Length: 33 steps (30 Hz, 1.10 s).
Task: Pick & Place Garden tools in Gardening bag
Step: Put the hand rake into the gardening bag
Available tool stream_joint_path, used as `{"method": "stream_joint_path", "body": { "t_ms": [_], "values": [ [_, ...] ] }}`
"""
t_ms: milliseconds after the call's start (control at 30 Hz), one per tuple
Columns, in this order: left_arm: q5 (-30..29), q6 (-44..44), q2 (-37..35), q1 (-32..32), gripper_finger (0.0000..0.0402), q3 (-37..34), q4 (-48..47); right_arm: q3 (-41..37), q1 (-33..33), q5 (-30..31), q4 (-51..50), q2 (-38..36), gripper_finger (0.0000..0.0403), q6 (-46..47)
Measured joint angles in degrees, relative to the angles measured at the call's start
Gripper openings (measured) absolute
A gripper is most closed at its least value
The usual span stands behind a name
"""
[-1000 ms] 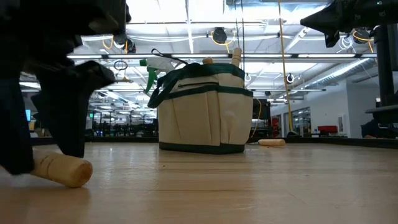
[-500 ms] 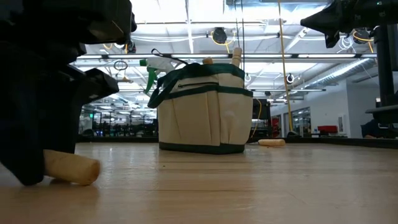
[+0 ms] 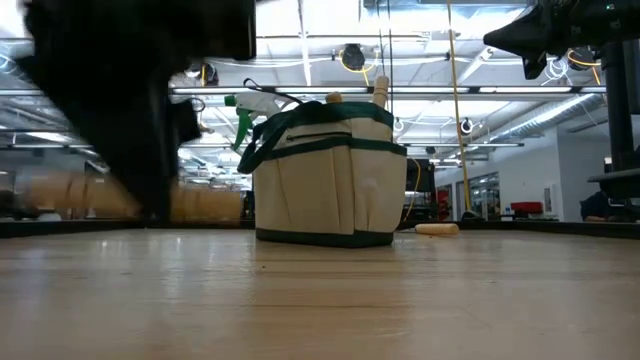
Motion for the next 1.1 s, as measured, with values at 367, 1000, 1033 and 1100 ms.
{"method": "stream_joint_path", "body": {
  "t_ms": [367, 1000, 1033, 1100],
  "values": [
    [-8.5, 2.7, -12.6, 4.4, 0.0067, 0.1, 11.0, 0.0, 0.0, -0.1, -0.1, 0.0, 0.0, 0.0],
    [-29.0, 28.9, -15.6, 11.2, 0.0067, 0.1, 43.4, 0.0, 0.0, -0.1, -0.8, 0.0, 0.0, -0.2],
    [-29.1, 30.3, -15.6, 11.8, 0.0067, 0.1, 44.8, 0.0, 0.0, -0.1, -0.8, 0.0, 0.0, -0.2],
    [-29.1, 32.7, -15.6, 13.0, 0.0067, 0.0, 47.1, 0.0, 0.0, -0.1, -0.9, 0.0, 0.0, -0.2]
  ]
}}
